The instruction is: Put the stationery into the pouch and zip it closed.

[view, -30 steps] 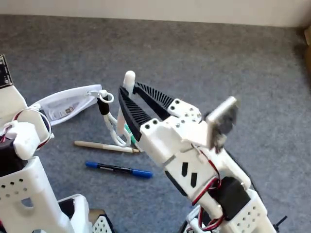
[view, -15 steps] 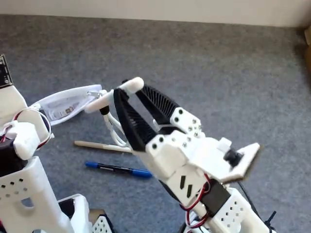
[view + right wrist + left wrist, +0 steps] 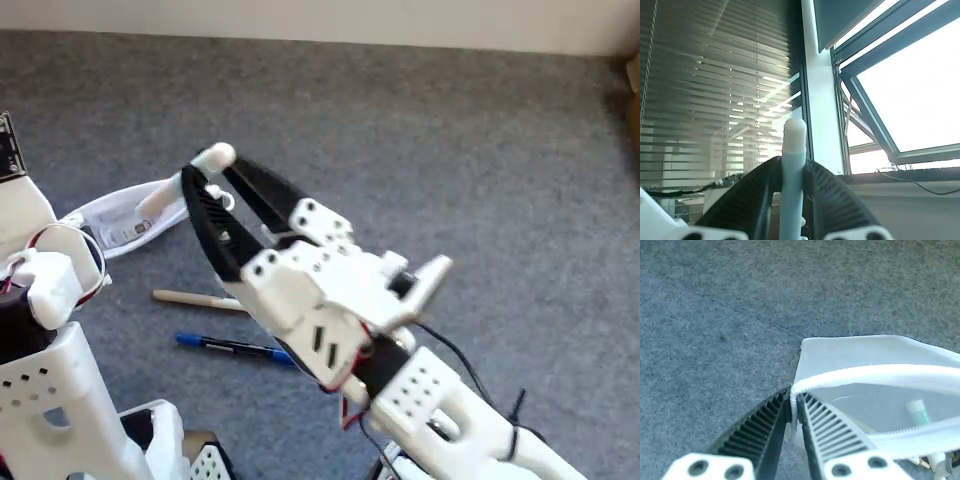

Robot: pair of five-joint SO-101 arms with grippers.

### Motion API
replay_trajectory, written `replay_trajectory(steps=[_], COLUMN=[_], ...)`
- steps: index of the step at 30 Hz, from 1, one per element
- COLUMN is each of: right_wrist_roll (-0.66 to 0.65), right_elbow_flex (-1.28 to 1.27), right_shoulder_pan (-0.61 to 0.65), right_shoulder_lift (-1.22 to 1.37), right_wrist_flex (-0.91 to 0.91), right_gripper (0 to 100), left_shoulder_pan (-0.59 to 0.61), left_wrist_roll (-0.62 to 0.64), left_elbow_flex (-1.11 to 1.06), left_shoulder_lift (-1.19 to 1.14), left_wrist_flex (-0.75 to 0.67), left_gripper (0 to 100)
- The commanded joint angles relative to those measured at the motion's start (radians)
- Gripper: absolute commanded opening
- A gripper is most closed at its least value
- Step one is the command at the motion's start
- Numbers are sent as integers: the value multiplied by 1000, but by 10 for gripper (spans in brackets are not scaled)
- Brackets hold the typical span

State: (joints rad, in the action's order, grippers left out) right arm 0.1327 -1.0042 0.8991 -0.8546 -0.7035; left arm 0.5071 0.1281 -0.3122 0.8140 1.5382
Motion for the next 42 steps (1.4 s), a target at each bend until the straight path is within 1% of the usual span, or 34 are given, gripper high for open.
replay_trajectory(steps=[1,6,14,16,19,22,25,28,32,38,42], right_wrist_roll=[0,0,-8,-77,-222,-344,-445,-505,-514,-514,-514], right_elbow_flex=[18,15,13,12,7,-15,-13,-13,-13,-13,-13], right_shoulder_pan=[4,5,8,15,53,107,148,162,159,162,162], right_shoulder_lift=[94,197,239,239,240,231,231,234,236,229,229], right_wrist_flex=[-88,-127,-122,-120,-119,-53,15,65,131,180,188], right_gripper=[5,5,5,5,5,5,5,9,19,162,164], left_shoulder_pan=[10,10,10,10,10,10,10,10,10,10,10], left_wrist_roll=[-9,-9,-9,-9,-9,-9,-9,-9,-9,-9,-9], left_elbow_flex=[-7,-7,-7,-7,-7,-7,-7,-7,-7,-7,-7], left_shoulder_lift=[10,10,10,10,10,10,10,10,10,10,10], left_wrist_flex=[-11,-11,-12,-12,-12,-12,-12,-12,-12,-12,-12], left_gripper=[7,7,7,7,7,7,7,7,7,7,7])
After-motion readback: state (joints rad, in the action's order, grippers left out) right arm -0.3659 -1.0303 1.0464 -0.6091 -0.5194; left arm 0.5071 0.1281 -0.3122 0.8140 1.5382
